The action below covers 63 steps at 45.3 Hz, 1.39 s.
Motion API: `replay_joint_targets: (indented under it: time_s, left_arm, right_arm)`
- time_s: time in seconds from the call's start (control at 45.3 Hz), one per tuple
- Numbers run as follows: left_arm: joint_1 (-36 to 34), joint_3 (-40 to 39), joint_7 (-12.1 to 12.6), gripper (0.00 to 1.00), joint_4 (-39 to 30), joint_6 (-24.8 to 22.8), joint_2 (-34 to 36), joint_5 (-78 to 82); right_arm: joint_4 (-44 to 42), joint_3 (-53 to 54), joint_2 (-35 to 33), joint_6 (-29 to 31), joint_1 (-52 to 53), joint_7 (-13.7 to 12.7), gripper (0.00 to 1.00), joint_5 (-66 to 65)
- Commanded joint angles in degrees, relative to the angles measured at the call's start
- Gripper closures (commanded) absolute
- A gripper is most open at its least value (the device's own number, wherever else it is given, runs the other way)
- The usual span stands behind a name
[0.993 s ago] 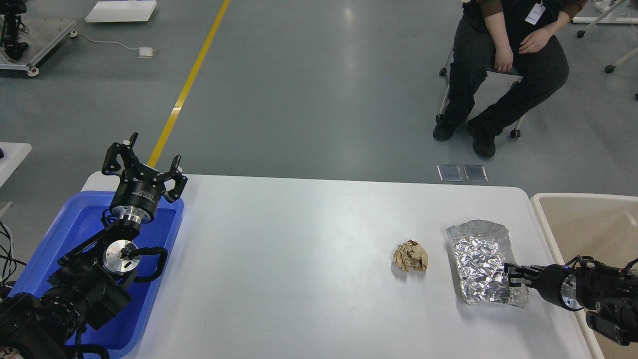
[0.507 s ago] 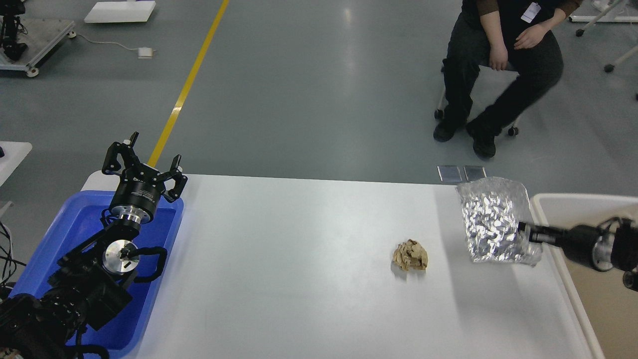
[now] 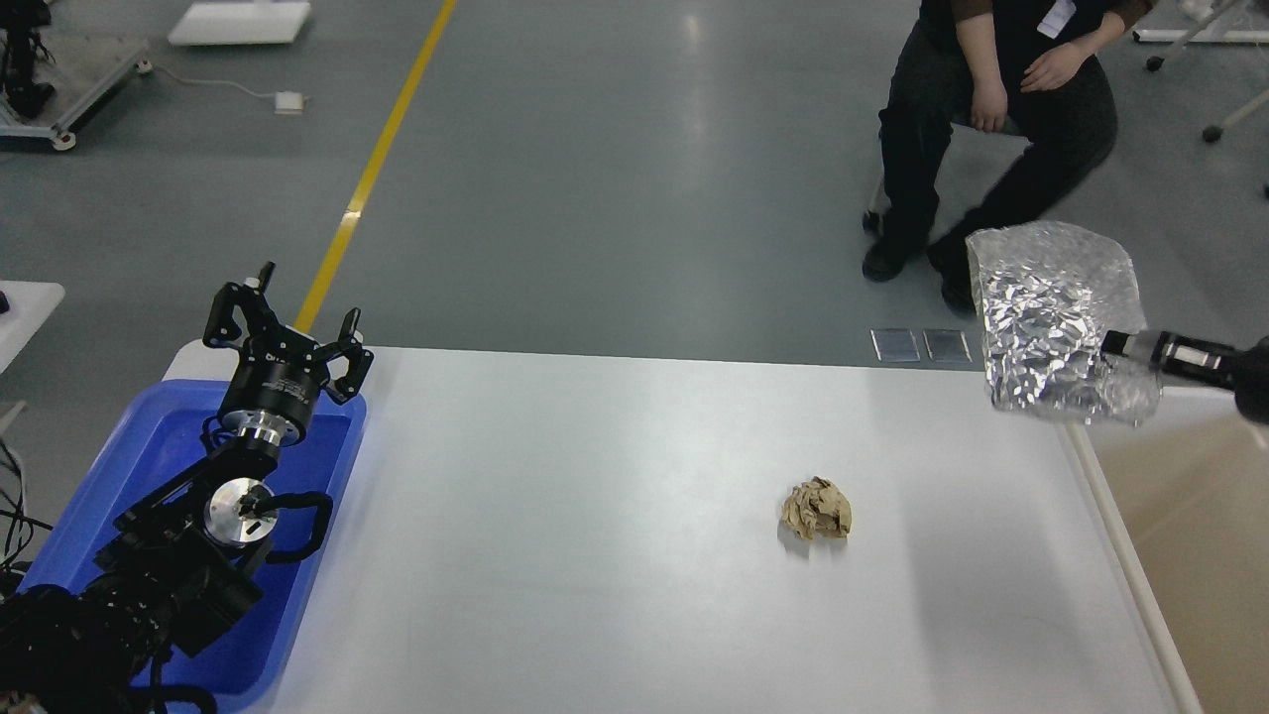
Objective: Tidy desktop
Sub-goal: 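Lift the foil wrapper with the right gripper toward the white bin, then release the foil wrapper into the white bin with the right gripper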
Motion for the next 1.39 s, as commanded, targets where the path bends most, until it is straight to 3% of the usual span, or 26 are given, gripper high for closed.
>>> replay_joint_targets:
  time_s: [0.0,0.132,0.309,0.441,0.728,1.125,1.368]
  left_arm:
    - [0.0,0.0,0.0,0.0,0.0,0.0,0.0,0.0]
    - [0.0,0.0,0.0,0.0,0.0,0.0,0.0,0.0]
    - [0.0,0.0,0.0,0.0,0.0,0.0,0.0,0.0]
    - [0.0,0.0,0.0,0.0,0.0,0.0,0.0,0.0]
    - [0.0,0.0,0.0,0.0,0.0,-0.1,0.0,0.0]
    - [0.0,0.0,0.0,0.0,0.0,0.0,0.0,0.0]
    - [0.0,0.0,0.0,0.0,0.0,-0.1,0.0,0.0]
  right_arm:
    - [1.3,6.8,-9.6,11.8,6.8,0.0,1.0,0.0]
    - [0.8,7.0,-12.4,15.3,11.1,-0.1,1.0,0.0]
    - [-2.4,6.8,-13.3,15.5,11.6,-0.5,1.0,0.5]
    - [-8.6,5.3,-12.8,15.4,9.6,-1.3,1.0,6.7]
    - [-26.6,2.8,-8.6,15.3,-1.2,-6.0,1.0,17.1]
    - [-65.8,4.7,13.8,15.2,-28.7,-12.9,1.0,29.7]
    - [-71.1,10.3,22.9,13.6,-35.9,-18.4,1.0,31.0]
